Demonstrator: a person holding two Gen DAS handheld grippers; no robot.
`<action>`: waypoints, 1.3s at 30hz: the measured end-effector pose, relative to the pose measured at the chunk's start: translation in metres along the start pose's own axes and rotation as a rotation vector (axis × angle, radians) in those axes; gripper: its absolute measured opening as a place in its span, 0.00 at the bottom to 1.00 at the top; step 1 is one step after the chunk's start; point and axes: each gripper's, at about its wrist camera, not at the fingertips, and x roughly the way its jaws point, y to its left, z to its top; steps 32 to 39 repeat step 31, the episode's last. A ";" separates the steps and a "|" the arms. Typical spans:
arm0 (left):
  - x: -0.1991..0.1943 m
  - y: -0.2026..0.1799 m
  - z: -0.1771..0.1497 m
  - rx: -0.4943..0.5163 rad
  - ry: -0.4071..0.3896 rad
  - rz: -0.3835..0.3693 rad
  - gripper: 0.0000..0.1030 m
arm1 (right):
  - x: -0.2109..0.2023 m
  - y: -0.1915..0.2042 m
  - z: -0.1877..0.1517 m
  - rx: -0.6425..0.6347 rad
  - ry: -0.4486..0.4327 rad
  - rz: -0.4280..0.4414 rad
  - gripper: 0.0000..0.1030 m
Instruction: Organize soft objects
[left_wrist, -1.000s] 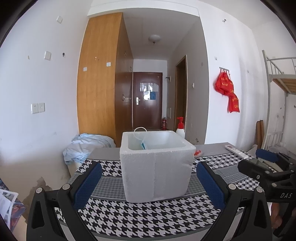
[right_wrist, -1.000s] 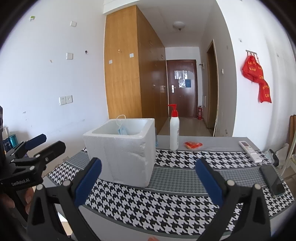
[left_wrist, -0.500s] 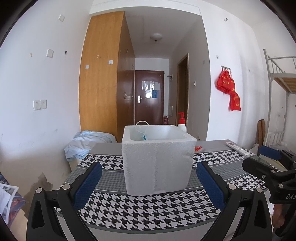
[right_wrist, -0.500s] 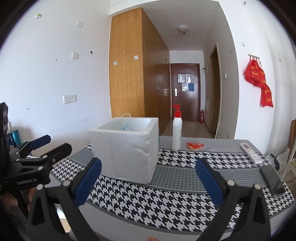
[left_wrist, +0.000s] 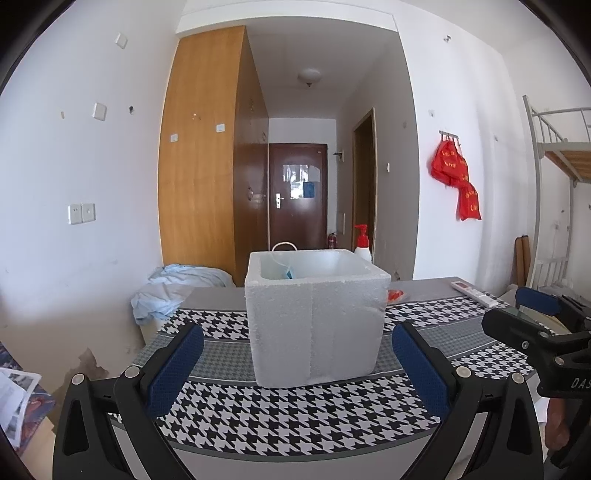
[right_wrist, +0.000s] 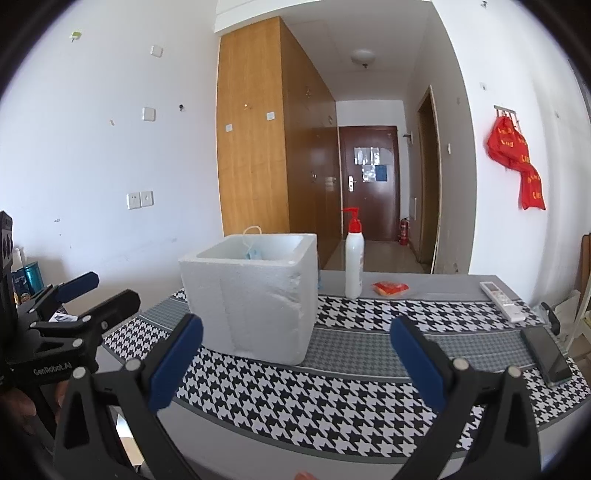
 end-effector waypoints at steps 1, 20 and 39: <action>0.000 -0.001 0.000 0.000 0.002 -0.002 0.99 | 0.000 0.000 0.000 -0.002 -0.001 -0.001 0.99; 0.002 -0.003 -0.001 0.013 0.010 -0.006 0.99 | 0.001 -0.001 0.001 -0.006 0.007 -0.006 0.99; 0.000 -0.004 -0.001 0.016 -0.001 -0.008 0.99 | 0.000 -0.003 0.000 0.000 0.007 -0.008 0.99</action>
